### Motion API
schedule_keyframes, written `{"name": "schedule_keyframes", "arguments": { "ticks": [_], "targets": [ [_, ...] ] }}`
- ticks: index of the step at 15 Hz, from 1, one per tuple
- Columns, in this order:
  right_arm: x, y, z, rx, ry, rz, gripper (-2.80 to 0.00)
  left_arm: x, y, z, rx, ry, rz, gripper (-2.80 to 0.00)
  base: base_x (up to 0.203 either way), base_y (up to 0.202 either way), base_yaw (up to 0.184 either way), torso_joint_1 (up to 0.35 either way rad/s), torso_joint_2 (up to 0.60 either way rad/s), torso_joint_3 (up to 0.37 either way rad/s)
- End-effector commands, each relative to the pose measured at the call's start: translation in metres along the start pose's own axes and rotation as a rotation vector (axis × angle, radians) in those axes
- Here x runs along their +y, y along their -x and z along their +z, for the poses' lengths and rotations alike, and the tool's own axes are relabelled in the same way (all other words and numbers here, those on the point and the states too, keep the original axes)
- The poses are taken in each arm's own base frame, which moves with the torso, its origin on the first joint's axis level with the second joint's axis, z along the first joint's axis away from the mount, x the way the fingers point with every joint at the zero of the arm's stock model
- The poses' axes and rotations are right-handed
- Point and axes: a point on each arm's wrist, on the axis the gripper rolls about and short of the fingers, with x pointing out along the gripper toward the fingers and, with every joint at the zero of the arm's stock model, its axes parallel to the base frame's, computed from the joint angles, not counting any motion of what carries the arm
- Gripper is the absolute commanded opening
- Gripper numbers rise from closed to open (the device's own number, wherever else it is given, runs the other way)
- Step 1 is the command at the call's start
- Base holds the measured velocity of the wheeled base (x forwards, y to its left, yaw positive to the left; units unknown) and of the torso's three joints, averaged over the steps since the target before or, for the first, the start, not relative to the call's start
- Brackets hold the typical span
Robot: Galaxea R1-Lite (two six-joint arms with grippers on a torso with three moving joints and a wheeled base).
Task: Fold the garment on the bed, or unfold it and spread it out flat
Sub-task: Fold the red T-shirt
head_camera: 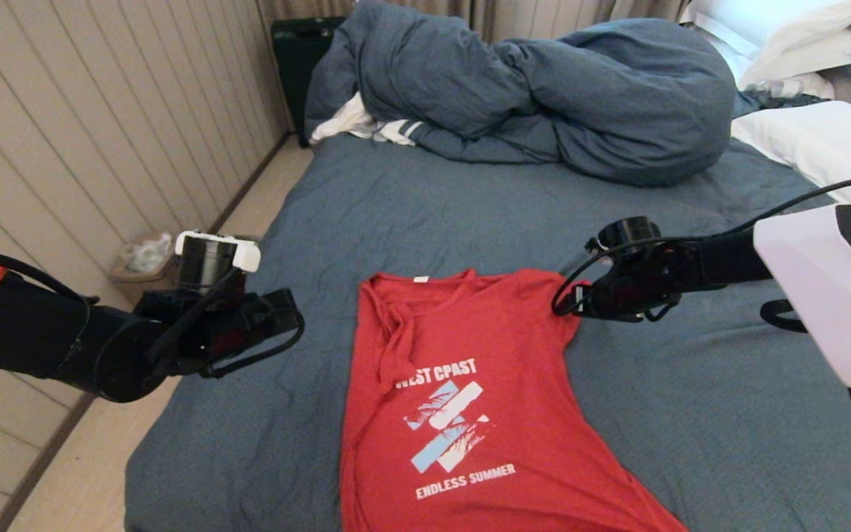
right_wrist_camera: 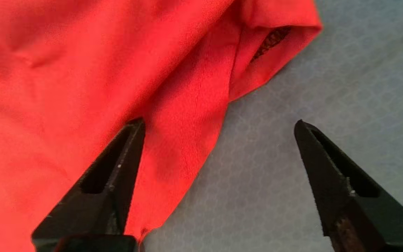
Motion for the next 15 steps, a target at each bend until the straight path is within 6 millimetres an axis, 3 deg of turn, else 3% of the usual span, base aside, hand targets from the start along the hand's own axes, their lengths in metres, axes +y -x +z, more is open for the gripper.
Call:
{"name": "schedule_keyframes", "arguments": {
  "ticks": [1,2,3,9,15],
  "targets": [
    [0.005,-0.01,-0.006,0.025,0.007,0.003,0.0,0.0,-0.002,-0.002,0.004,0.002,0.003,-2.8,0.0,0.0,0.0,0.0,0.0,0.0],
    [0.01,-0.015,-0.011,0.036,0.016,0.0,0.0,0.0,-0.002,-0.002,0.005,0.002,0.004,-2.8,0.0,0.0,0.0,0.0,0.0,0.0],
    [0.014,-0.017,-0.013,0.039,0.021,-0.007,-2.8,0.0,-0.002,-0.002,0.004,0.002,0.003,-2.8,0.0,0.0,0.0,0.0,0.0,0.0],
    [0.022,-0.014,-0.011,0.021,0.021,-0.007,-2.8,-0.001,0.002,-0.005,0.013,-0.003,-0.006,-2.8,0.0,0.0,0.0,0.0,0.0,0.0],
    [0.017,0.049,0.02,-0.107,0.007,-0.006,-2.8,-0.004,0.001,-0.008,0.017,-0.011,-0.011,-2.8,0.0,0.0,0.0,0.0,0.0,0.0]
  ]
}}
